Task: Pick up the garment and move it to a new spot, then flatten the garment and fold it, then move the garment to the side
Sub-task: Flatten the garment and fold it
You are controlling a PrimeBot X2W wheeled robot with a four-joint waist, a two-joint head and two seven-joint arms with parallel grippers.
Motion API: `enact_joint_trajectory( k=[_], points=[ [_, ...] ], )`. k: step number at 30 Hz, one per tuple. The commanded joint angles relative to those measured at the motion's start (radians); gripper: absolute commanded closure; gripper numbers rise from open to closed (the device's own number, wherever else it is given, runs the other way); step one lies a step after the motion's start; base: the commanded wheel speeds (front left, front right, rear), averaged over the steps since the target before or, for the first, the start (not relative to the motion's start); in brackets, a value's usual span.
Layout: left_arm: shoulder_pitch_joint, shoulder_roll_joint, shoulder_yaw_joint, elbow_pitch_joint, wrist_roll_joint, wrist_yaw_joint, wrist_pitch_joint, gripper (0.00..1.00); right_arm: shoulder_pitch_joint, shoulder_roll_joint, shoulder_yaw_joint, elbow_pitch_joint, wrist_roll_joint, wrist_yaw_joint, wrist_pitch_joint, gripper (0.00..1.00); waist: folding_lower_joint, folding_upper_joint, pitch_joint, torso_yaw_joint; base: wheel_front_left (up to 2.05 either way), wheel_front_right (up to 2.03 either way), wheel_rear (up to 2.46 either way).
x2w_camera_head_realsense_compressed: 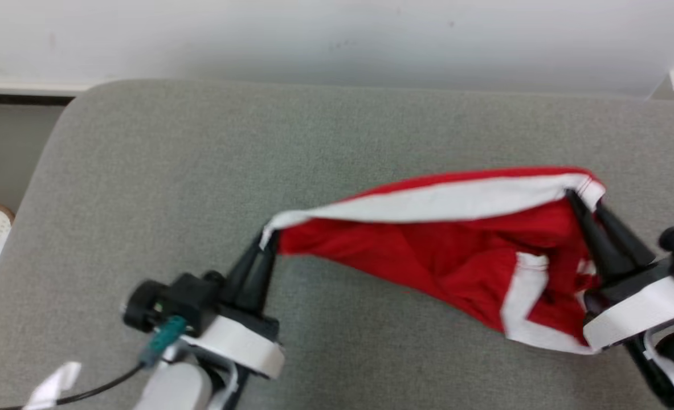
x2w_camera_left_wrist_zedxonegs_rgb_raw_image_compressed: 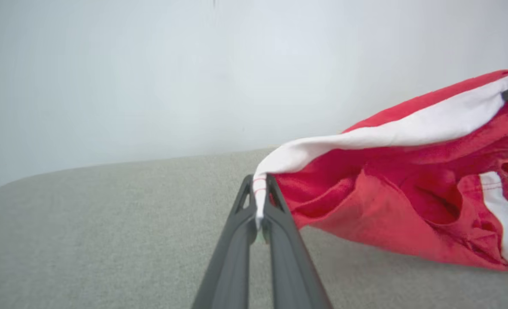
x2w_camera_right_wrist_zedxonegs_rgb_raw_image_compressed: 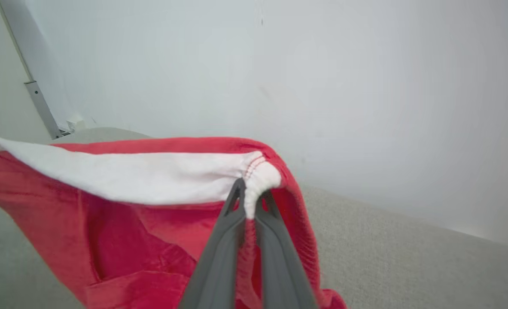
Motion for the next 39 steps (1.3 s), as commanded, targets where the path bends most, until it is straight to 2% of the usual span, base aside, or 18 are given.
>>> enact_joint_trajectory(
  k=[1,6,13,17,19,22,24,31,34,35,39],
  points=[
    [-0.014,0.021,0.017,-0.049,0.021,0.01,-0.009,1.0,0.007,-0.004,-0.021,-0.037,-0.017,-0.002,-0.009,1.0,-0.0001,0.0,-0.023,-0.014,0.0,0.0,0.0],
    [-0.062,0.083,0.064,-0.287,0.057,0.036,0.004,1.0,0.005,-0.002,-0.118,-0.215,-0.062,-0.002,-0.003,1.0,-0.0001,0.0,-0.066,-0.031,0.0,0.0,0.0],
    [-0.151,0.159,0.125,-0.571,0.097,0.049,0.12,1.0,0.0,0.013,-0.236,-0.455,-0.11,-0.002,0.071,1.0,-0.0001,0.0,-0.096,-0.055,0.0,0.0,0.0],
    [-0.181,0.172,0.141,-0.627,0.069,0.04,0.185,1.0,-0.005,0.035,-0.266,-0.496,-0.101,-0.002,0.1,1.0,-0.0001,0.0,-0.086,-0.069,0.0,0.0,0.0],
    [-0.197,0.156,0.137,-0.61,0.036,0.032,0.205,1.0,-0.023,0.042,-0.266,-0.482,-0.085,-0.002,0.107,1.0,-0.0001,0.0,-0.075,-0.071,0.0,0.0,0.0],
    [-0.235,0.12,0.136,-0.512,-0.042,0.014,0.214,1.0,-0.068,0.047,-0.255,-0.422,-0.063,-0.002,0.104,1.0,-0.0001,0.0,-0.047,-0.067,0.0,0.0,0.0],
    [-0.283,0.09,0.141,-0.4,-0.101,-0.004,0.203,1.0,-0.116,0.046,-0.247,-0.358,-0.048,-0.002,0.094,1.0,-0.0001,0.0,-0.027,-0.062,0.0,0.0,0.0],
    [-0.556,-0.012,0.171,0.116,-0.224,-0.081,0.125,1.0,-0.4,0.067,-0.165,-0.061,0.007,-0.003,0.042,1.0,-0.0001,0.0,0.03,-0.062,0.0,0.0,0.0],
    [-0.712,-0.032,0.2,0.328,-0.244,-0.09,0.063,1.0,-0.561,0.101,-0.137,0.088,0.03,-0.003,-0.003,1.0,-0.0001,0.0,0.041,-0.072,0.0,0.0,0.0],
    [-0.712,-0.032,0.2,0.328,-0.244,-0.09,0.063,1.0,-0.561,0.101,-0.137,0.088,0.03,-0.003,-0.003,1.0,-0.0001,0.0,0.041,-0.072,0.0,0.0,0.0],
    [-0.892,-0.04,0.244,0.553,-0.253,-0.087,-0.024,1.0,-0.751,0.162,-0.109,0.288,0.058,-0.003,-0.076,1.0,-0.0001,0.0,0.044,-0.09,0.0,0.0,0.0]
  ],
)
